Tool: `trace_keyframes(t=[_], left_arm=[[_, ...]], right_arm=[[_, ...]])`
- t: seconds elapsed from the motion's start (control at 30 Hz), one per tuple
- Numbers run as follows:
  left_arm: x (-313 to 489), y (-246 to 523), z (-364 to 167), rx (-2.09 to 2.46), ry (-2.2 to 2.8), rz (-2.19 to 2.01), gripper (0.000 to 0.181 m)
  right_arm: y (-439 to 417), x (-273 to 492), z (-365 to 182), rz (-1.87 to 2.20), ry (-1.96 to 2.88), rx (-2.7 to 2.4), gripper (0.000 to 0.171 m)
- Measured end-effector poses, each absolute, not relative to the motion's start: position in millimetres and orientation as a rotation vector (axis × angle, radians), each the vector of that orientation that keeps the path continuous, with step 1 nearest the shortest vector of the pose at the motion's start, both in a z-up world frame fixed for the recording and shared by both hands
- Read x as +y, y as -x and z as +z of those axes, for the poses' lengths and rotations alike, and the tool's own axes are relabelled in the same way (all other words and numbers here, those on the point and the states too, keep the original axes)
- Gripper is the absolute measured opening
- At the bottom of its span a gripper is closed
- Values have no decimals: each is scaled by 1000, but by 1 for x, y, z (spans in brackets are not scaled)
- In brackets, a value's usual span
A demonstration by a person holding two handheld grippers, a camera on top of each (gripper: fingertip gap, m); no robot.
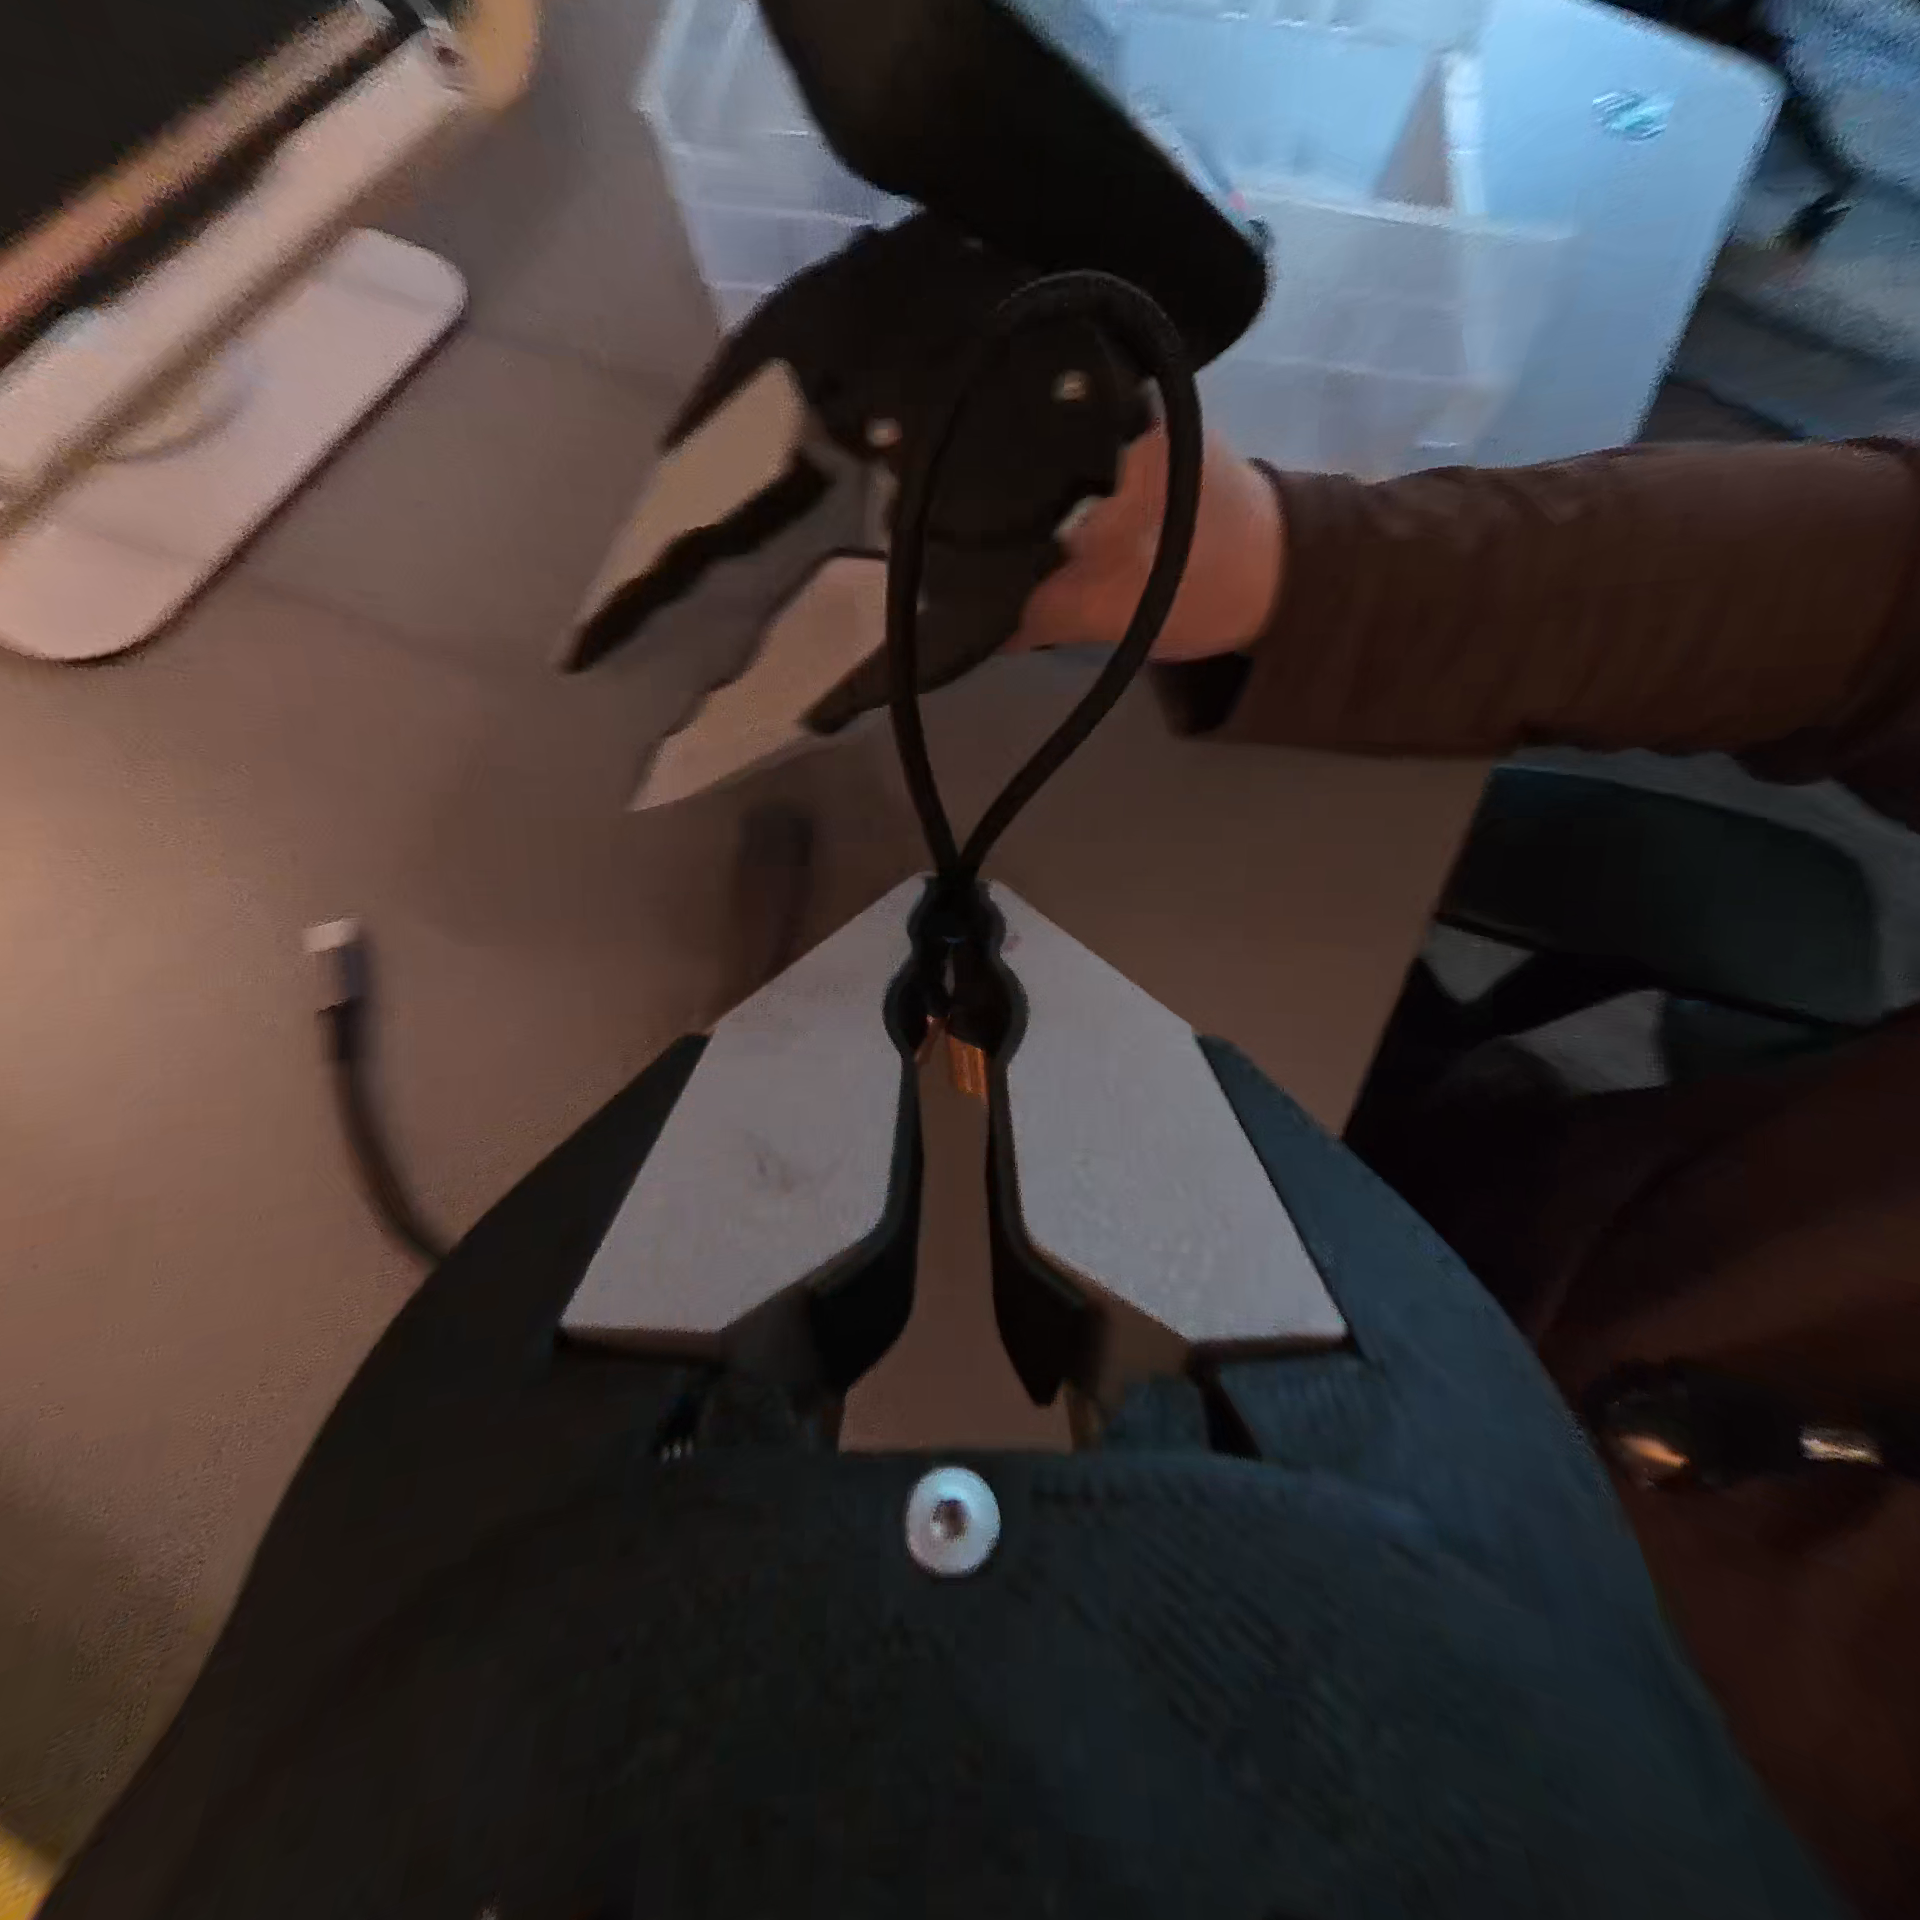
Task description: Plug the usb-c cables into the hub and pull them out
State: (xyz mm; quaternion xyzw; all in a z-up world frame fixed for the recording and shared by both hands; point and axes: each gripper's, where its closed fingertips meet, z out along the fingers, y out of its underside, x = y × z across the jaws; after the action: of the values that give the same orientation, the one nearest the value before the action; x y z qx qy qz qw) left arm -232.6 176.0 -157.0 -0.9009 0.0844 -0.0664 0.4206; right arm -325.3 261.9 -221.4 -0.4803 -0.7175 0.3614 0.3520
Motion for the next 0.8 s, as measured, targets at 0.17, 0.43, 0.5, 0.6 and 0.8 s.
trace_keyframes(t=[0.17,0.43,0.5,0.6,0.8], left_arm=[[204,203,-188,257,2283,-263,3],[206,228,-217,208,2342,-276,25],[199,238,-207,177,2306,-304,32],[184,267,-204,140,2328,-210,49],[152,301,-226,64,2416,-99,52]], right_arm=[[322,302,-224,762,1385,-1750,35],[312,334,-214,776,1531,-1632,42],[312,331,-211,776,1506,-1637,42],[314,324,-202,793,1445,-1647,43],[299,223,-195,1157,1006,-2047,60]])
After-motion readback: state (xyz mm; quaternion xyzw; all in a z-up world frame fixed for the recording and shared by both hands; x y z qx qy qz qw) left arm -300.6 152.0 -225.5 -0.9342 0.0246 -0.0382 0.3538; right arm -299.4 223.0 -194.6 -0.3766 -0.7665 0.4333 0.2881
